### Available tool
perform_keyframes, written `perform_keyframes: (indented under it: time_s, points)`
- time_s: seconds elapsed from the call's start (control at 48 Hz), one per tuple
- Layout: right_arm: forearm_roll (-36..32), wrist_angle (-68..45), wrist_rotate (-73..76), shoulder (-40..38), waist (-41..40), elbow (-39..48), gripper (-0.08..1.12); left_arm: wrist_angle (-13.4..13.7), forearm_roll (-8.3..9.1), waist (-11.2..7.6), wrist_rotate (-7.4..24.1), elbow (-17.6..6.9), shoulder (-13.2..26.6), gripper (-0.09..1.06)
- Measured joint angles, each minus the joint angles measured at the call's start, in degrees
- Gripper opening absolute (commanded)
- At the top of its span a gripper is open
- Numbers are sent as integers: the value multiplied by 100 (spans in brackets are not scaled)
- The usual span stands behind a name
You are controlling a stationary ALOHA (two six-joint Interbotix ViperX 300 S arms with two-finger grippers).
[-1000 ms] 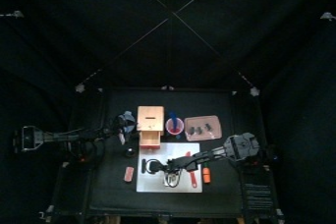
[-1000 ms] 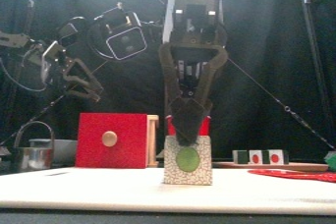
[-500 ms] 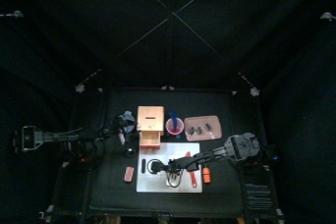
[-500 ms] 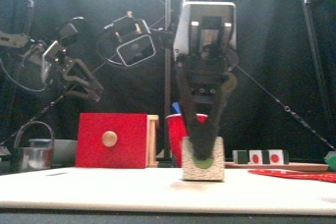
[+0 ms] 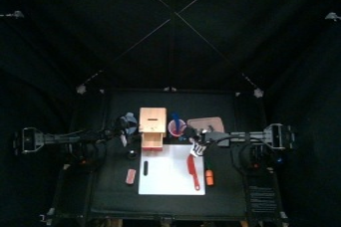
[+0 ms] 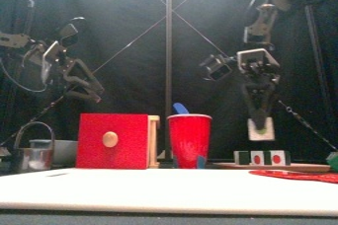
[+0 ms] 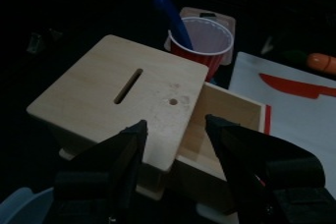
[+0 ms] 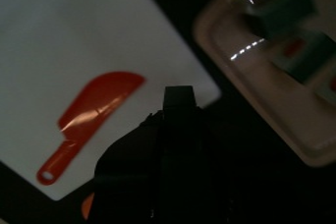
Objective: Place sushi on board then cut the sushi with the knife then place the pieces on the plate
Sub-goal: Place the 4 sushi pieces on the plate
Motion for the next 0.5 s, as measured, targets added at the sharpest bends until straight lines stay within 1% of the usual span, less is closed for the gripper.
perform_keyframes:
  time_s: [0.208,0.396,0.5]
  points:
    - [-185,105,18,-773,-747,703,54,0,9,-9,0,0,0,87]
    - [-448,97,62,-870,-1503,940,54,9,62,-9,9,0,0,87]
    - [-536,-62,62,-853,-1986,993,54,0,141,0,9,0,0,87]
